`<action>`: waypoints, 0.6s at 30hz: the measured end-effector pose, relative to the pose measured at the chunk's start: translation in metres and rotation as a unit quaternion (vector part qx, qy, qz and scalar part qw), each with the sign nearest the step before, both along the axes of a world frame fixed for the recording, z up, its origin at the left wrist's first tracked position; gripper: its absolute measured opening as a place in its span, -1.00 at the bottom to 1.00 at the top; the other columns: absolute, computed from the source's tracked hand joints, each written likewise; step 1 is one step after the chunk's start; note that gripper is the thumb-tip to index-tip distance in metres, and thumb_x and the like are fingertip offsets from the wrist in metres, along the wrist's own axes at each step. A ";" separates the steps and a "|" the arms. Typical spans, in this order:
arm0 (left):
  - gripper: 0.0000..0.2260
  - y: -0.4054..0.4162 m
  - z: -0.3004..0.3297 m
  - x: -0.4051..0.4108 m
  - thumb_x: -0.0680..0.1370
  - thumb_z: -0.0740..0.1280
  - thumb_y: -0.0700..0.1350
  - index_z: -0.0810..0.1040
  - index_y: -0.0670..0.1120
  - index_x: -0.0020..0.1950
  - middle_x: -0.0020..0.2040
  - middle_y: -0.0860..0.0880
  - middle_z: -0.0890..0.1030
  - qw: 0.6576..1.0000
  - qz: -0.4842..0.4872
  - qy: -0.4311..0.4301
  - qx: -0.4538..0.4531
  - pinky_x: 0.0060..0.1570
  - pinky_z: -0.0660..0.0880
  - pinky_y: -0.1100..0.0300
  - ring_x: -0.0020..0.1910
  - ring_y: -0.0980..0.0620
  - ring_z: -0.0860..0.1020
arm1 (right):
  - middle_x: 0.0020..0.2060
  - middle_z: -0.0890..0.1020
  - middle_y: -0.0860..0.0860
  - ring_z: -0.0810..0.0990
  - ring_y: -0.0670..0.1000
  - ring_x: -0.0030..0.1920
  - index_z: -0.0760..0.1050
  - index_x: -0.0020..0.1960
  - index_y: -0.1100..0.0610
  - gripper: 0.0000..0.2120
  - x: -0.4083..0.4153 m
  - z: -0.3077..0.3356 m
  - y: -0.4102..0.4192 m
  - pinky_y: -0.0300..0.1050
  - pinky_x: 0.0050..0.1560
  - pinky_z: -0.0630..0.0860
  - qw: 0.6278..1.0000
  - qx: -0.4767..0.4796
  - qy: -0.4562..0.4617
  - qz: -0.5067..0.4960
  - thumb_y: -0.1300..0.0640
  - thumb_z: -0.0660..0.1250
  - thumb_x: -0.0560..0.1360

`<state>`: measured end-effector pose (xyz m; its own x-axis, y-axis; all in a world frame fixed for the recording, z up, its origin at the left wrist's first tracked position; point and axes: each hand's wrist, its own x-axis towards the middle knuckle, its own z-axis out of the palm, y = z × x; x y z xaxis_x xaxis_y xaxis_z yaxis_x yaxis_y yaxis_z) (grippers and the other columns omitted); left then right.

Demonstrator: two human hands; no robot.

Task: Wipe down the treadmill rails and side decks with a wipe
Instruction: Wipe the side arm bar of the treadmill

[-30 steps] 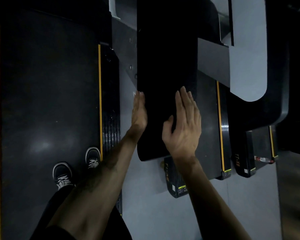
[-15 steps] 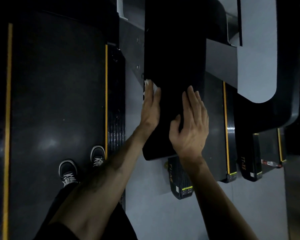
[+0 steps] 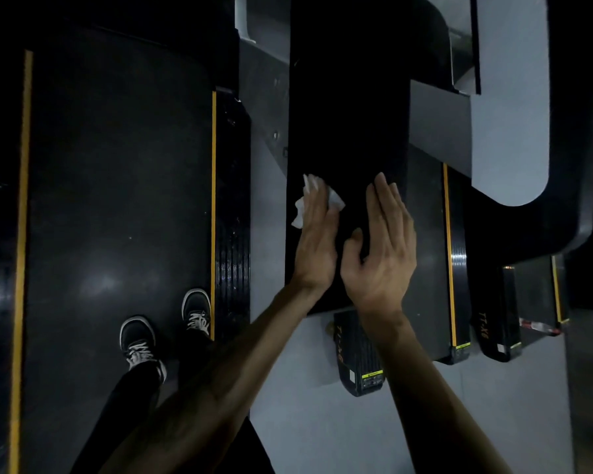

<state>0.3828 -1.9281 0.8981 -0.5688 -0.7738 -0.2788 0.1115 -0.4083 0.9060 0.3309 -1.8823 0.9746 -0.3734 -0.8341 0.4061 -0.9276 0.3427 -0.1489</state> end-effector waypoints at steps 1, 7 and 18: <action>-0.39 -0.005 0.003 -0.002 0.71 -0.06 0.18 -0.07 -0.03 0.70 0.70 0.04 -0.10 1.000 0.002 0.002 -0.021 0.65 -0.10 -0.07 0.66 0.12 -0.13 | 0.48 0.46 0.19 0.38 0.18 0.53 0.45 0.46 0.35 -0.46 0.000 0.000 0.000 0.16 0.48 0.38 1.000 0.000 -0.002 0.000 0.27 0.22 0.48; -0.27 -0.046 -0.032 -0.012 0.61 -0.04 0.46 0.05 0.08 0.68 0.66 -0.14 0.13 0.998 -0.020 -0.025 0.057 0.60 0.11 -0.23 0.65 -0.13 0.11 | 0.49 0.45 0.19 0.38 0.20 0.53 0.44 0.47 0.34 -0.45 -0.001 0.000 0.001 0.17 0.48 0.37 1.000 0.007 0.002 0.005 0.28 0.22 0.48; -0.47 0.005 0.000 0.011 0.72 0.02 0.09 0.08 -0.04 0.68 0.68 0.08 0.01 0.999 -0.014 0.028 -0.023 0.64 -0.10 0.03 0.67 0.06 -0.08 | 0.48 0.47 0.18 0.38 0.17 0.53 0.45 0.46 0.33 -0.51 -0.002 0.001 0.001 0.21 0.44 0.40 0.999 -0.009 -0.033 0.006 0.27 0.09 0.56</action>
